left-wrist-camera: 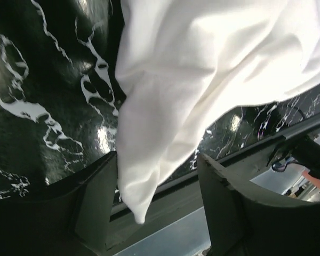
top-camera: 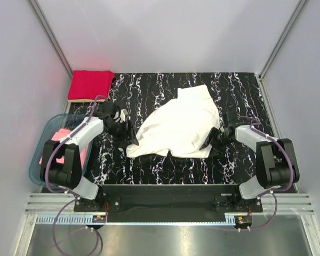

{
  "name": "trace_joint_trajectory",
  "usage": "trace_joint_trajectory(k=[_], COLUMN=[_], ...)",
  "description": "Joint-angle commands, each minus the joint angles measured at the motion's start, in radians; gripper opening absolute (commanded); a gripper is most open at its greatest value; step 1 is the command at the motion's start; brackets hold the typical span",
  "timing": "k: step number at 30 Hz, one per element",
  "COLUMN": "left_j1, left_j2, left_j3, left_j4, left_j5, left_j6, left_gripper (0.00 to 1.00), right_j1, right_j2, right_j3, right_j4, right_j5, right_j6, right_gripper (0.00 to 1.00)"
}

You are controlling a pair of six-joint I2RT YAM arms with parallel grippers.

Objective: Fold and stack the t-shirts
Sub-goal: Flatten the tshirt out

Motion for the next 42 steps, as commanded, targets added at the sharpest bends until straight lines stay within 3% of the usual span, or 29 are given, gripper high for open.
trace_joint_trajectory(k=[1, 4, 5, 7, 8, 9, 10, 14, 17, 24, 27, 31, 34, 42], left_j1=[0.004, 0.004, 0.006, 0.006, 0.006, 0.006, 0.008, 0.006, 0.004, 0.006, -0.005, -0.006, -0.005, 0.000], left_j2=[0.071, 0.117, 0.128, 0.157, 0.165, 0.169, 0.162, 0.032, -0.149, -0.591, -0.651, -0.596, -0.497, -0.077], left_j3=[0.072, 0.100, 0.113, 0.129, 0.138, 0.156, 0.169, 0.213, 0.207, 0.109, 0.106, 0.152, 0.274, 0.840], left_j4=[-0.001, 0.008, 0.008, 0.008, 0.010, 0.005, -0.004, -0.025, -0.024, -0.028, -0.076, -0.074, -0.064, -0.054], left_j5=[-0.042, -0.065, -0.066, -0.062, -0.065, -0.069, -0.101, -0.192, -0.253, -0.313, -0.350, -0.390, -0.404, -0.384], left_j6=[0.048, 0.051, 0.059, 0.059, 0.053, 0.053, 0.048, 0.000, -0.036, -0.067, -0.068, -0.054, -0.032, -0.021], left_gripper=[0.59, 0.53, 0.47, 0.29, 0.10, 0.02, 0.00, 0.00, 0.00, 0.00, 0.00, 0.00, 0.00, 0.00], right_j1=[-0.004, -0.003, -0.003, -0.003, -0.004, -0.004, -0.004, -0.004, -0.004, -0.004, -0.006, -0.004, -0.004, -0.007], right_j2=[0.042, 0.077, 0.086, 0.087, 0.079, 0.068, 0.030, -0.155, -0.341, -0.639, -0.745, -0.771, -0.681, -0.305], right_j3=[0.048, 0.062, 0.072, 0.092, 0.099, 0.108, 0.132, 0.214, 0.304, 0.459, 0.514, 0.638, 0.723, 1.045], right_j4=[0.061, 0.083, 0.083, 0.083, 0.078, 0.045, 0.019, -0.150, -0.305, -0.528, -0.591, -0.598, -0.565, -0.496], right_j5=[-0.022, -0.005, 0.003, 0.006, 0.007, 0.026, 0.039, 0.134, 0.228, 0.230, 0.250, 0.323, 0.382, 0.445], right_j6=[-0.015, -0.024, -0.031, -0.037, -0.037, -0.041, -0.043, -0.077, -0.113, -0.132, -0.124, -0.121, -0.156, -0.250], right_gripper=[0.55, 0.42, 0.27, 0.11, 0.06, 0.00, 0.00, 0.00, 0.00, 0.00, 0.00, 0.00, 0.00, 0.00])
